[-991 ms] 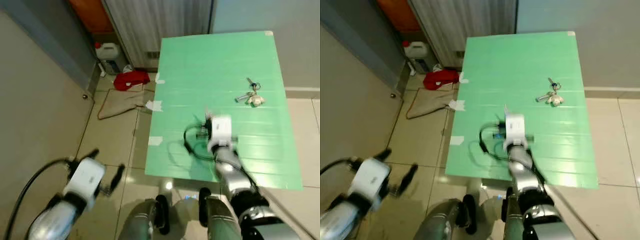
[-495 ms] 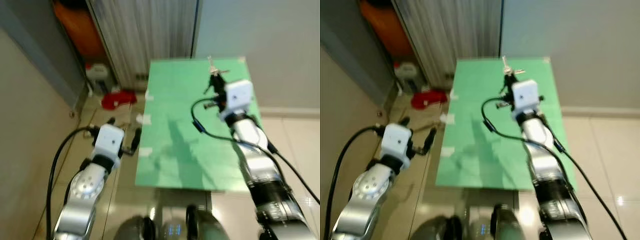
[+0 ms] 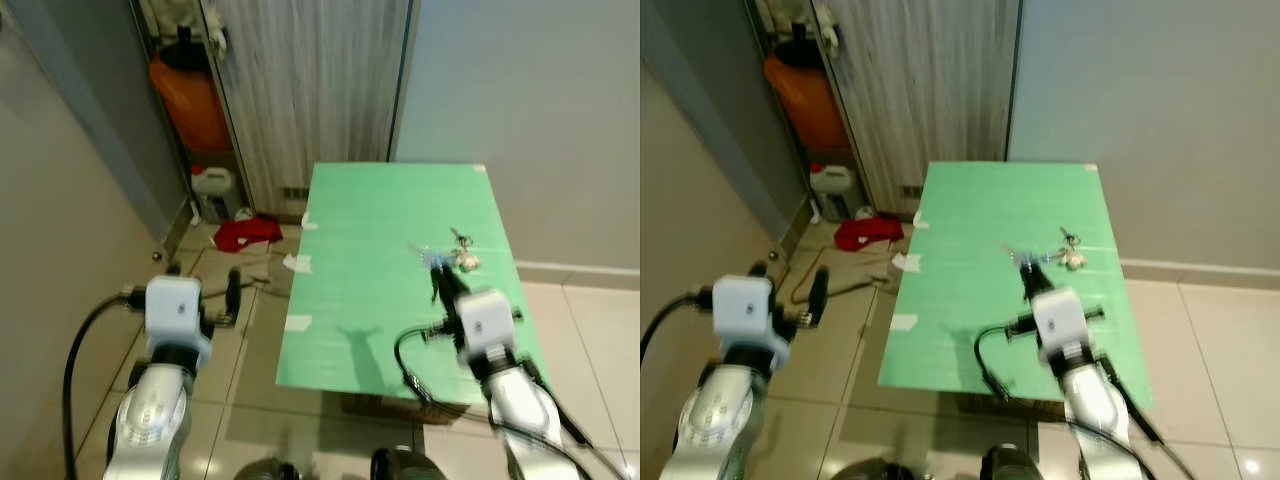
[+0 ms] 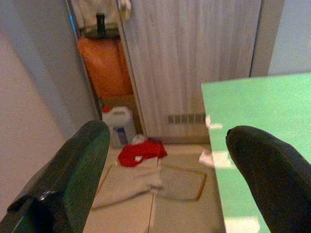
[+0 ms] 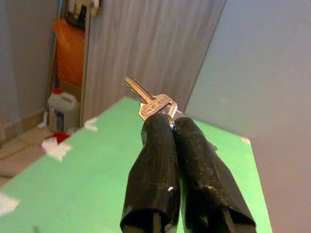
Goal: Hang keys on a hook
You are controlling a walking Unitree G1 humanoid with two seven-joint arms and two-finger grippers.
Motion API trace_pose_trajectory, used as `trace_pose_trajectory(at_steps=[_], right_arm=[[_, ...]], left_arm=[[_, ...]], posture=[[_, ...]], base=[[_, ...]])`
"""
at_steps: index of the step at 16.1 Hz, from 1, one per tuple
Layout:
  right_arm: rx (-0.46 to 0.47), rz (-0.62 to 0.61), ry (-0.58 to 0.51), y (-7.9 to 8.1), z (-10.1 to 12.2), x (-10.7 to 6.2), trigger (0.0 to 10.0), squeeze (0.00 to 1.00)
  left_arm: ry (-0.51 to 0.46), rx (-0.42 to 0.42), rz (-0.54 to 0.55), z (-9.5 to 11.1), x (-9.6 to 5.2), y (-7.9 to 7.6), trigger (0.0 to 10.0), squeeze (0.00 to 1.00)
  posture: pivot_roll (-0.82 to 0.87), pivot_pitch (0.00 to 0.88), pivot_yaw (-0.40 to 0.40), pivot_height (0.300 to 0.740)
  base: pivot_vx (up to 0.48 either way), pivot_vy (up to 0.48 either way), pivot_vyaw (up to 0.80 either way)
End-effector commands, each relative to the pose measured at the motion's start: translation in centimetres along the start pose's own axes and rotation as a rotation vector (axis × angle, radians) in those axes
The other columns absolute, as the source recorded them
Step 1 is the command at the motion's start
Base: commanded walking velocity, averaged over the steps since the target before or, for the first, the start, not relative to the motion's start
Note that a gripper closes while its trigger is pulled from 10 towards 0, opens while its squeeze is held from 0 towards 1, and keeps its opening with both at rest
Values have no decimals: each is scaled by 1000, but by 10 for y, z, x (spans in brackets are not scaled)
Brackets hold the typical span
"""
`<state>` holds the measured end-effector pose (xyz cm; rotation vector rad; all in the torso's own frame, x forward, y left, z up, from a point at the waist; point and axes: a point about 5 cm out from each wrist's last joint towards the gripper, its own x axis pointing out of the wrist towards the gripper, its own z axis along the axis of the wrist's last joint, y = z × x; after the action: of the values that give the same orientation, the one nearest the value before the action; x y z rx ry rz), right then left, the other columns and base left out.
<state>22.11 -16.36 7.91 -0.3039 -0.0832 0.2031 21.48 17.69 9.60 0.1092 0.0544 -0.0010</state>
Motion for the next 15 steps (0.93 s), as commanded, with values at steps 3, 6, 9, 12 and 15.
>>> trace_pose_trajectory(at_steps=[3, 6, 9, 12, 15], right_arm=[[7, -9, 41, 0, -6, -19, 0, 0], [69, -22, 86, 1, -17, -3, 0, 0], [103, -51, 102, -5, -18, 17, 0, 0], [116, -40, 94, -1, -17, 30, 0, 0], [121, -33, 97, 2, -20, 31, 0, 0]], left_arm=[[12, 61, -9, -8, -20, 12, 10000, 0], [-13, 61, -56, -5, -3, 8, 10000, 0], [-27, 59, -83, -2, 6, 0, 10000, 0], [-24, 55, -106, -3, 13, -7, 10000, 0], [-29, 37, -125, -2, 18, -11, 10000, 0]], posture=[[-93, 41, 84, 740], [-106, 32, 98, 740], [-113, 34, 100, 740], [-123, 38, 111, 740], [-132, 35, 120, 740]], base=[[0, 0, 0], [0, 0, 0], [0, -480, 0], [0, -160, 0], [0, -160, 0]])
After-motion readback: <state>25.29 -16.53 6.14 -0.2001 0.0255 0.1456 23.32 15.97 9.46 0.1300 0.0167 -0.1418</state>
